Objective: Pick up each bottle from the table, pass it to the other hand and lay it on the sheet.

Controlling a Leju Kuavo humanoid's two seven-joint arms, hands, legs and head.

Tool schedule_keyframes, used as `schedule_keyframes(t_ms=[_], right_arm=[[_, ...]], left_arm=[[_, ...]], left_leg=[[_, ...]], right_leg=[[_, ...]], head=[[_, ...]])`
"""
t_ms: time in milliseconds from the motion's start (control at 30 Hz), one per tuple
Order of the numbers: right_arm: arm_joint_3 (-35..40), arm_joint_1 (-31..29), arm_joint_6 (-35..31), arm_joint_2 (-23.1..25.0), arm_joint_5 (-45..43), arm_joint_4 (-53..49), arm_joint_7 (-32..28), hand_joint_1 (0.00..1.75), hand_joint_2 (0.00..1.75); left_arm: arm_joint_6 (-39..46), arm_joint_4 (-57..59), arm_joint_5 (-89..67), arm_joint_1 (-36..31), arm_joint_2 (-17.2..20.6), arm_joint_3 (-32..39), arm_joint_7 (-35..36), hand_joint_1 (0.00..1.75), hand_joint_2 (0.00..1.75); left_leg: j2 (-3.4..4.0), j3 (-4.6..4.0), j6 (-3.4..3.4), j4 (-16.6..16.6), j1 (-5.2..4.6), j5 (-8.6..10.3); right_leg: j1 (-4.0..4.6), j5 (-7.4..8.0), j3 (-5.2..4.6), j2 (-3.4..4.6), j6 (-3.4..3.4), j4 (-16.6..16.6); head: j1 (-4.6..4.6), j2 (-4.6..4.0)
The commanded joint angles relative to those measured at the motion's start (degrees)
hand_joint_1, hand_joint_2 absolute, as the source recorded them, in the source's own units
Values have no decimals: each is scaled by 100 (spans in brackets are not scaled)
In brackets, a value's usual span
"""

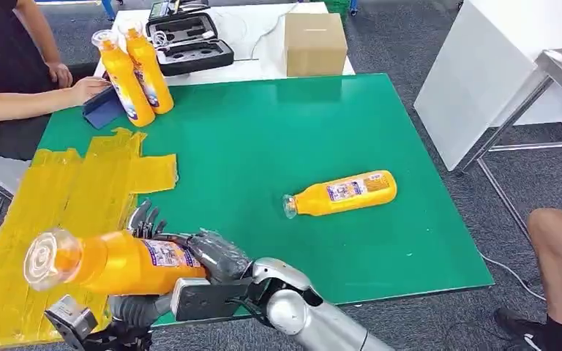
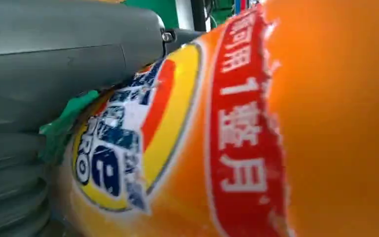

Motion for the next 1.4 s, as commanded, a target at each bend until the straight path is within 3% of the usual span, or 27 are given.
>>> schedule_keyframes(t_ms=[33, 167, 233, 1067, 1100, 1133, 1167, 1200, 1233, 1367, 1400], right_arm=[[923, -42, 293, -202, 135, 540, -191, 175, 175], [899, 35, 265, -259, 208, 604, -264, 175, 175], [870, 61, 250, -282, 227, 608, -279, 175, 175], [669, 259, 100, -357, 361, 562, -260, 175, 175], [627, 296, 19, -361, 424, 538, -242, 145, 175], [551, 368, -177, -383, 570, 468, -207, 31, 175], [454, 440, -271, -390, 607, 410, -186, 0, 175], [258, 603, -432, -396, 647, 257, -109, 0, 175], [155, 738, -552, -383, 673, 150, -9, 0, 0], [-473, 990, -835, -673, 633, -524, 109, 0, 0], [-581, 1022, -838, -731, 622, -639, 109, 0, 0]], left_arm=[[-92, 578, 365, -556, -134, 925, 66, 0, 175], [-438, 570, 758, -475, -144, 1115, 80, 0, 175], [-554, 567, 805, -438, -167, 1123, 51, 175, 175], [-685, 449, 878, -317, -291, 1099, -38, 175, 175], [-684, 424, 890, -302, -307, 1111, -47, 175, 175], [-663, 367, 892, -266, -332, 1131, -67, 175, 175], [-638, 314, 873, -236, -345, 1151, -81, 175, 175], [-629, 240, 834, -198, -347, 1166, -88, 175, 175], [-621, 195, 819, -162, -350, 1190, -89, 175, 175], [-524, -18, 566, -91, -329, 1387, -181, 175, 175], [-476, -48, 512, -79, -332, 1446, -208, 175, 175]], left_leg=[[-10, 15, -4, -10, 0, 4], [-14, 30, -8, -15, 3, 0], [-19, 35, -9, -15, 4, -2], [-15, 16, -4, -8, 5, 2], [-24, 27, -6, -10, 7, 0], [-21, 23, -5, -11, 5, 2], [-25, 27, -6, -10, 7, -1], [-22, 20, -5, -10, 6, 2], [-19, 14, -4, -7, 7, 1], [-38, 25, -5, -1, 6, -7], [-18, 4, -3, 1, 6, -1]], right_leg=[[1, -1, 17, -17, -6, -9], [6, -4, 34, -23, -10, -15], [7, -8, 40, -30, -12, -16], [6, -4, 16, -29, -6, -12], [9, -9, 31, -41, -10, -15], [7, -7, 25, -37, -8, -14], [9, -9, 32, -43, -10, -15], [8, -7, 24, -38, -7, -15], [8, -6, 16, -34, -6, -12], [9, -20, 34, -55, -10, -6], [7, -6, 8, -29, -5, -5]], head=[[0, 0], [-4, 0], [-4, 0], [-2, 0], [-2, 0], [-2, 0], [-2, 0], [-2, 0], [-2, 0], [-2, 0], [-4, 0]])
